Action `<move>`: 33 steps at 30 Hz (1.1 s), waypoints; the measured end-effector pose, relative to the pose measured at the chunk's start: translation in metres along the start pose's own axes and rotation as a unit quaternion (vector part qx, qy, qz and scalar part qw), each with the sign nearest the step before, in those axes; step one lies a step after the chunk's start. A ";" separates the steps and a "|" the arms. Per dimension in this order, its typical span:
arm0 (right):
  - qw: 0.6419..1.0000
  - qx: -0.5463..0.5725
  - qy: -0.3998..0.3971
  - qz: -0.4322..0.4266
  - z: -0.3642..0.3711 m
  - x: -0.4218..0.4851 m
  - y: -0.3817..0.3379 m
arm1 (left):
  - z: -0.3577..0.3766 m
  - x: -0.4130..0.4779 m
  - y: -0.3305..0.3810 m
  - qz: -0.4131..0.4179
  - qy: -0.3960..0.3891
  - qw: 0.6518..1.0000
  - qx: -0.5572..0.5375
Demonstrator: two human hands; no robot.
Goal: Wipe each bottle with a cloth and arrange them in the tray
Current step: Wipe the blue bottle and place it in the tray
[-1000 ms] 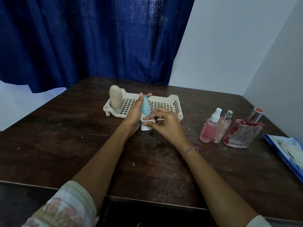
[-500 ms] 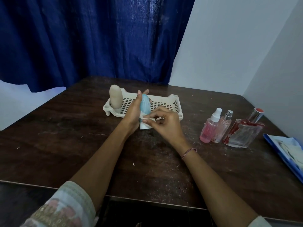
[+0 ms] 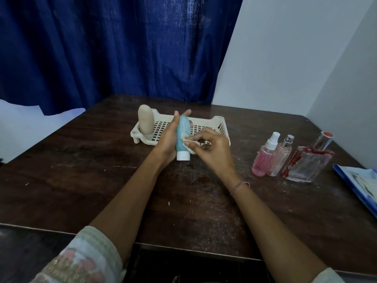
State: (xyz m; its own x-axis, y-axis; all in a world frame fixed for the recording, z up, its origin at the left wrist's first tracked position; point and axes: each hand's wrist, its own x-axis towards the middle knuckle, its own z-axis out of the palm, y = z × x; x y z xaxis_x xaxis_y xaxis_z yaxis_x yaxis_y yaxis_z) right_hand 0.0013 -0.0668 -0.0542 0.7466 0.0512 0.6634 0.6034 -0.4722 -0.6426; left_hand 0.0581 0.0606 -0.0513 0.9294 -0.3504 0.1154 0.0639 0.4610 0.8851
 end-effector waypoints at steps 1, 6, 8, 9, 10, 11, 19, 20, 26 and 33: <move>1.000 0.000 -0.024 -0.016 0.001 -0.001 -0.001 | -0.001 0.000 0.000 0.003 0.001 1.000 0.002; 0.996 -0.040 -0.054 -0.065 0.001 -0.001 -0.001 | -0.001 -0.001 0.001 0.001 0.002 1.000 -0.003; 0.998 -0.046 -0.023 -0.048 0.001 0.001 0.000 | 0.001 -0.002 0.001 -0.006 -0.006 1.000 0.002; 0.998 -0.044 0.000 -0.035 0.000 0.002 0.002 | 0.002 -0.002 0.001 -0.012 -0.013 1.000 0.004; 0.999 -0.041 0.023 -0.025 -0.001 0.002 0.003 | 0.003 -0.003 0.001 -0.018 -0.018 1.000 0.006; 0.998 -0.043 0.043 -0.016 -0.003 0.003 0.006 | 0.005 -0.004 0.000 -0.022 -0.022 0.999 0.006; 0.998 -0.045 0.027 -0.045 0.001 0.000 0.002 | 0.007 -0.007 0.002 -0.003 -0.023 0.999 -0.025; 0.996 -0.051 0.007 -0.068 0.002 -0.001 0.000 | 0.005 -0.007 0.003 0.003 -0.022 0.999 -0.034; 0.977 -0.102 -0.052 -0.179 0.007 -0.004 0.000 | 0.001 -0.006 0.010 0.027 -0.006 0.999 -0.038; 0.992 -0.075 0.076 -0.072 -0.004 0.002 0.003 | 0.007 -0.008 0.005 -0.015 -0.074 0.997 -0.013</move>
State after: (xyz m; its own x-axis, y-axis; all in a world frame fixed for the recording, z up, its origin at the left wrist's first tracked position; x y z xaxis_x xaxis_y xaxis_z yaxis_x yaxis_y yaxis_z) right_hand 0.0035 -0.0723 -0.0536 0.5986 -0.0005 0.8010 0.6436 -0.5950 -0.4814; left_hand 0.0487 0.0596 -0.0443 0.8636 -0.4796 0.1553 0.1021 0.4682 0.8777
